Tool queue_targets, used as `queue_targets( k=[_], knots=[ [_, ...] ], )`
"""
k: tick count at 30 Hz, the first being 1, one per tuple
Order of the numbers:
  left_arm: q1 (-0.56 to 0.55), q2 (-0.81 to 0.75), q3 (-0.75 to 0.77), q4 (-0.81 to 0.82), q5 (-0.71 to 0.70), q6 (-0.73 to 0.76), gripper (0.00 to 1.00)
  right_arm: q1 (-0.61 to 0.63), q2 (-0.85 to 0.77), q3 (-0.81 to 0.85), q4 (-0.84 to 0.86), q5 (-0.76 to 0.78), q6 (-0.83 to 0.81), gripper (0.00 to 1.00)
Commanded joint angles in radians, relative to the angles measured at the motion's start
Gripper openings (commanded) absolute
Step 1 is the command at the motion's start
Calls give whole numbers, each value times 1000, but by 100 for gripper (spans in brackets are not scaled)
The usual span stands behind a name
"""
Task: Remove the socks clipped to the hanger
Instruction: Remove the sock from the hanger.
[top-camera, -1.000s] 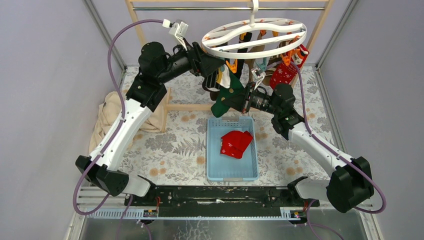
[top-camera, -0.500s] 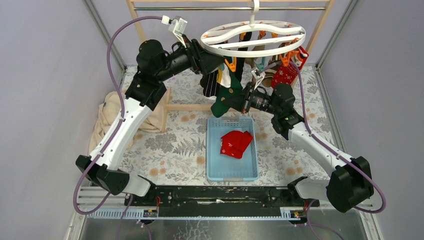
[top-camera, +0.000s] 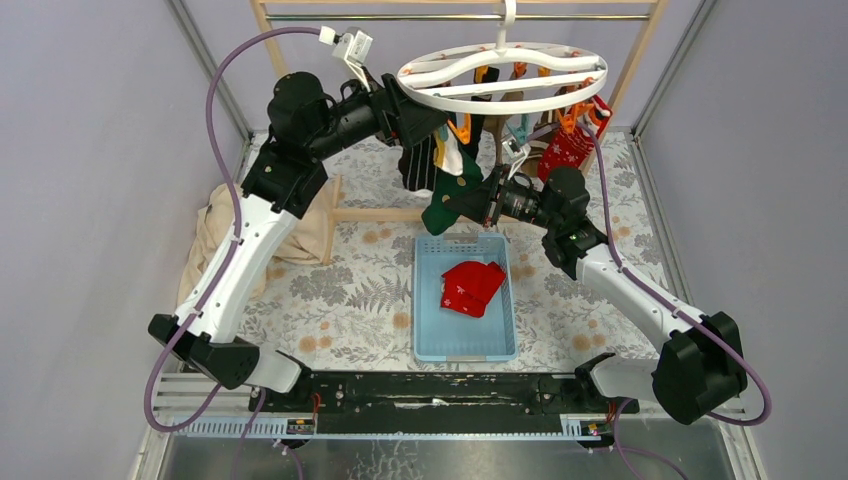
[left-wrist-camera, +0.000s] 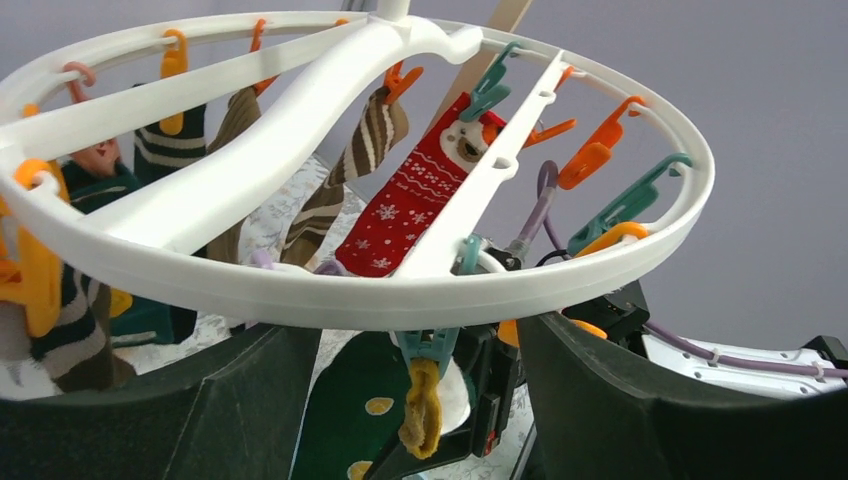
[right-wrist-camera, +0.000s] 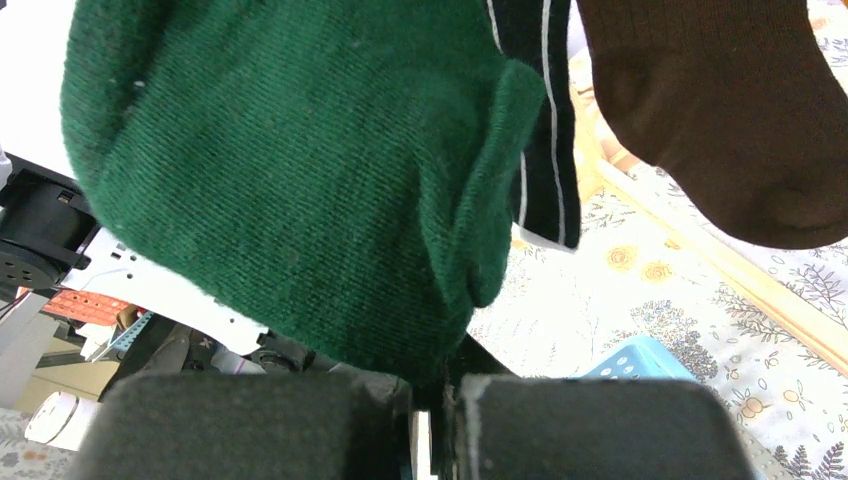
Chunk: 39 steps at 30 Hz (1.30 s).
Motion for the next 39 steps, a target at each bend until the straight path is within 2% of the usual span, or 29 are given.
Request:
queue_targets(
  k=[1, 17, 28, 39],
  knots=[
    [-3, 0, 49, -99, -61, 48, 79, -9, 6, 3, 65, -23, 1, 0],
    [-4, -17, 41, -180, -65, 51, 81, -9, 14, -9, 85, -26, 16, 0],
    [-5, -15, -3, -66, 25, -41, 80, -10, 13, -15, 89, -28, 20, 0],
    [-20, 16, 17, -4, 44, -77, 79, -9, 14, -23, 93, -28, 20, 0]
  ],
)
